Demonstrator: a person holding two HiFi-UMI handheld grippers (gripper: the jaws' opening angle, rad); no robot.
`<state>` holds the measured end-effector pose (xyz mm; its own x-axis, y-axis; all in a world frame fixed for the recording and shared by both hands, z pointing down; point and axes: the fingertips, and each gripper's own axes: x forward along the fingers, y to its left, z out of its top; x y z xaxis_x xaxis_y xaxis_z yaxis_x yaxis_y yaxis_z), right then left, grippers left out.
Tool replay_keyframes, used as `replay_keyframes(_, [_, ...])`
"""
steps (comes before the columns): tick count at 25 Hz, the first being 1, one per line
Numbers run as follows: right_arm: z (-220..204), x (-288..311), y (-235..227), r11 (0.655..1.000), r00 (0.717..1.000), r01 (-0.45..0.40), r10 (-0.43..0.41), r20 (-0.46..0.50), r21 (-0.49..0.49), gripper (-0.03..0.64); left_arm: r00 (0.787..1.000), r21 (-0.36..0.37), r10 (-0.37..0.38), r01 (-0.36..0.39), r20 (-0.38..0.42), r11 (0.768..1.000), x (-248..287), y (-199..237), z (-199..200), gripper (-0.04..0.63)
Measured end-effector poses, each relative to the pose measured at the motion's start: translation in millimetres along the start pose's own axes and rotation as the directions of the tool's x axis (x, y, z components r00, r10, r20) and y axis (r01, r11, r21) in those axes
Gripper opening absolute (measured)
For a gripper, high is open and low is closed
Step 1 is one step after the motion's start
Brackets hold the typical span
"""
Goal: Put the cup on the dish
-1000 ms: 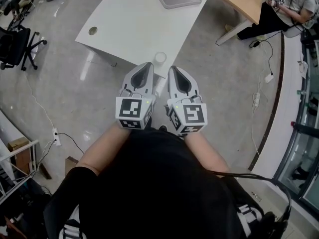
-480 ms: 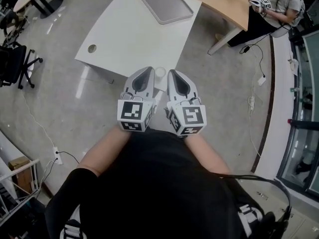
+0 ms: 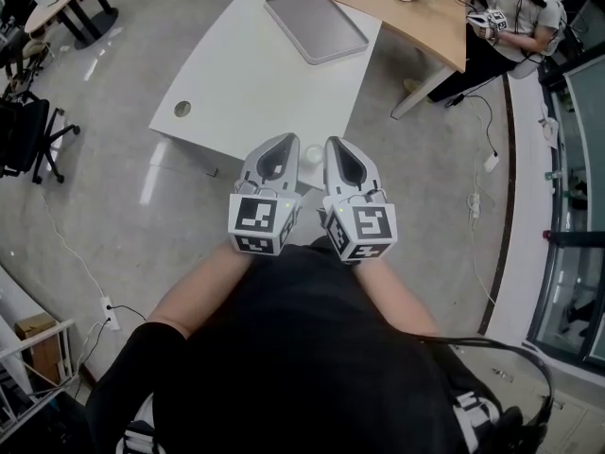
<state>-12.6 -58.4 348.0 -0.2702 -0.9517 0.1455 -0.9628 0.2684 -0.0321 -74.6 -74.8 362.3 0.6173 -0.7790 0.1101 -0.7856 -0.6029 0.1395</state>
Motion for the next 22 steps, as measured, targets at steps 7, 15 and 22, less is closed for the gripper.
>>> replay_keyframes(7, [10.2, 18.1, 0.1, 1.0, 1.0, 0.002, -0.002, 0.015, -0.013, 0.014, 1.0, -0.001, 0.02, -0.02, 0.011, 1.0, 3.9, 19.3, 6.2, -0.002])
replay_keyframes(15, [1.8, 29.3, -11.5, 1.0, 1.0, -0.012, 0.012, 0.011, -0.004, 0.014, 0.999, 0.003, 0.044, -0.044, -0.001, 0.999, 16.7, 26.5, 1.4, -0.002])
replay_keyframes(22, [-1.1, 49.7, -43.1, 0.998, 0.998, -0.057, 0.057, -0.002, 0.011, 0.014, 0.998, 0.025, 0.055, -0.054, -0.029, 0.998, 54.3, 24.9, -1.5, -0.001])
